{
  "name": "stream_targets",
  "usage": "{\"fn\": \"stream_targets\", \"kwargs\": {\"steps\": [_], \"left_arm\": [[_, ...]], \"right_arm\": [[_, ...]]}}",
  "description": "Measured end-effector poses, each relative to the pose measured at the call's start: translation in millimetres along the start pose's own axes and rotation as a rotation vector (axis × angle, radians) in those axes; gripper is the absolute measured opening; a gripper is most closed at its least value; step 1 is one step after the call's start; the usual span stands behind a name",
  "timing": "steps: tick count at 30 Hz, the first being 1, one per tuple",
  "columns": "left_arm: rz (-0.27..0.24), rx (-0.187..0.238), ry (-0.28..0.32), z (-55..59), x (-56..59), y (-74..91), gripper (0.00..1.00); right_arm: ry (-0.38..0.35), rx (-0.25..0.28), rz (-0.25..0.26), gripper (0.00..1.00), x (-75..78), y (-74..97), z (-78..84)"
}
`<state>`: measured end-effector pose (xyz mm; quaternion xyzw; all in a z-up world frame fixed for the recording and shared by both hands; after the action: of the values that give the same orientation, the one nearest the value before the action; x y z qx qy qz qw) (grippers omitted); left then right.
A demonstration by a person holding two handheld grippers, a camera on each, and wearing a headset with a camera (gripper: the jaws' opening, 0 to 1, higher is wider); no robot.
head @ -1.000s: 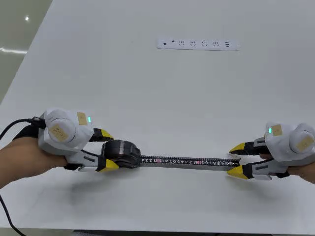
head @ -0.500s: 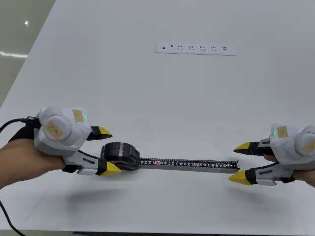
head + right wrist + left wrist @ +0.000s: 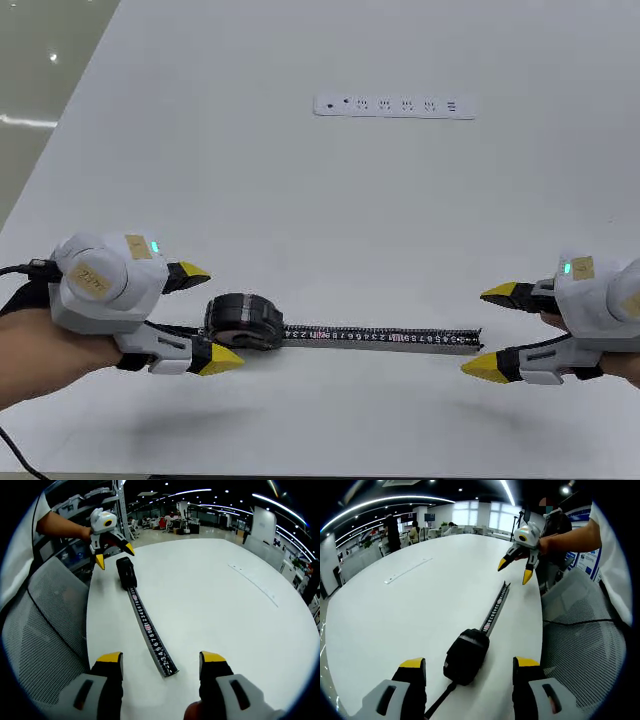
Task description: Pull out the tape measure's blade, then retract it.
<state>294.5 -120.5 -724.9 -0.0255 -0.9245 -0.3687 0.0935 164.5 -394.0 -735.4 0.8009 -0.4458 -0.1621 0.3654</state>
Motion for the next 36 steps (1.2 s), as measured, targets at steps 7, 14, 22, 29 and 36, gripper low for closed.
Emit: {"fn": "stream_targets", "kwargs": {"steps": [7,14,22,29,36], "left_arm": [[-0.047,0.049,0.026,0.1,6.6,6.7,0.73],[-0.092,0.115,0.09,6.4,14.1,12.5,0.77],[-0.159,0.157,0.181,19.7,15.3,20.7,0.82],[-0.192,0.187,0.222,23.6,17.3,28.6,0.85],[-0.218,0.226,0.263,28.8,20.8,33.2,0.85]], "right_arm": [[-0.021,-0.001,0.027,0.69,-3.7,3.7,2.2],[-0.063,-0.012,0.053,0.74,-6.3,9.8,13.0],[-0.148,0.003,0.101,0.8,-4.9,15.5,22.0],[-0.189,0.014,0.139,0.84,-4.9,20.4,27.3],[-0.232,0.029,0.175,0.89,-12.0,25.3,35.1]]}}
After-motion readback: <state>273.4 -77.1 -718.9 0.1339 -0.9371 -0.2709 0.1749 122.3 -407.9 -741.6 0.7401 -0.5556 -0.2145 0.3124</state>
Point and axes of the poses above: the centre of the closed fingertips' face, and the gripper's own axes: y roughly backward along the fingers, x roughly to its right, z roughly out of its underside, the point moved 3 cm from there along y, roughly backward along the fingers, and after that the axes turned 9 degrees about z, right-handed, at the moved point
